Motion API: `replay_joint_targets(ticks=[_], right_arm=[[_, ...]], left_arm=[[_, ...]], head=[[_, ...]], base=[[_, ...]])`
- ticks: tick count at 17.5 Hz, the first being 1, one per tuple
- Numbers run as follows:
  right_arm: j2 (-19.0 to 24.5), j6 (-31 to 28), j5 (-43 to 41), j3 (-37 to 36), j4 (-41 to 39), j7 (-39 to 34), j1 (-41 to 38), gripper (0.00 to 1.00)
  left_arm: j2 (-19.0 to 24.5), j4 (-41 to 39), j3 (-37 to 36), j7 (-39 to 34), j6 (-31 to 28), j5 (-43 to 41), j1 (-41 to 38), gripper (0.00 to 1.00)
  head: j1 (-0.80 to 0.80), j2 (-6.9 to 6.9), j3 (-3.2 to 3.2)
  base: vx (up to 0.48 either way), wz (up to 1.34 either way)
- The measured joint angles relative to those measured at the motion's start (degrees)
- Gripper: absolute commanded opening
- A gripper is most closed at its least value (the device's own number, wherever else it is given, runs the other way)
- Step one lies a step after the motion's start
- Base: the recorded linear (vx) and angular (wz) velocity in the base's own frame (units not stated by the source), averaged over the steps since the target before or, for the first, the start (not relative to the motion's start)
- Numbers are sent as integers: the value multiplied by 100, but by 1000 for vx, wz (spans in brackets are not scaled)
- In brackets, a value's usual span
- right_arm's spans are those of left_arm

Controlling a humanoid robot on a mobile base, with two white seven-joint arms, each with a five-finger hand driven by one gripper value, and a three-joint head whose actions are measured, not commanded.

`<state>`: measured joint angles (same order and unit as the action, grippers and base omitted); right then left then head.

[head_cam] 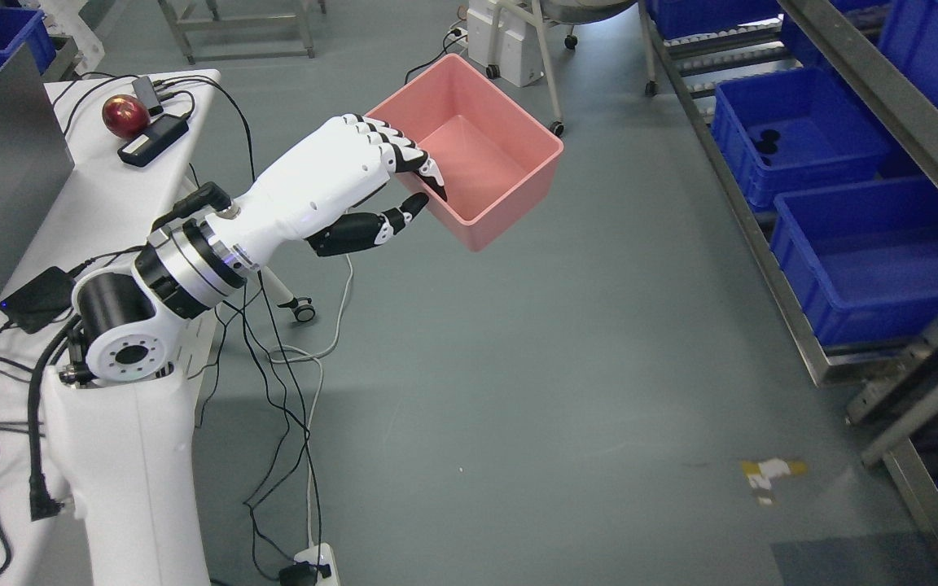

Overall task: Place storage box into left shelf container
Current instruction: 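Hold the pink box up with the left hand while driving to the rack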

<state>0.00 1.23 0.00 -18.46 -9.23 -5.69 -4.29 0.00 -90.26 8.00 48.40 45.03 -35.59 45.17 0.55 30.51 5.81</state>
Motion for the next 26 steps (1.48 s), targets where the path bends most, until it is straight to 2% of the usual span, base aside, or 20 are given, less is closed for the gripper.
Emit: replay_joint_targets(ticks=[13, 26], right_arm=[[0, -2, 0, 0, 0, -22, 0, 100], [0, -13, 0, 0, 1, 22, -6, 100]], left_arm=[[1, -8, -371, -118, 0, 92, -14, 1], [0, -9, -502, -112, 0, 137, -18, 1]], head=[[0, 1, 0], [0, 2, 0]], base=[[350, 85], [75, -1340]])
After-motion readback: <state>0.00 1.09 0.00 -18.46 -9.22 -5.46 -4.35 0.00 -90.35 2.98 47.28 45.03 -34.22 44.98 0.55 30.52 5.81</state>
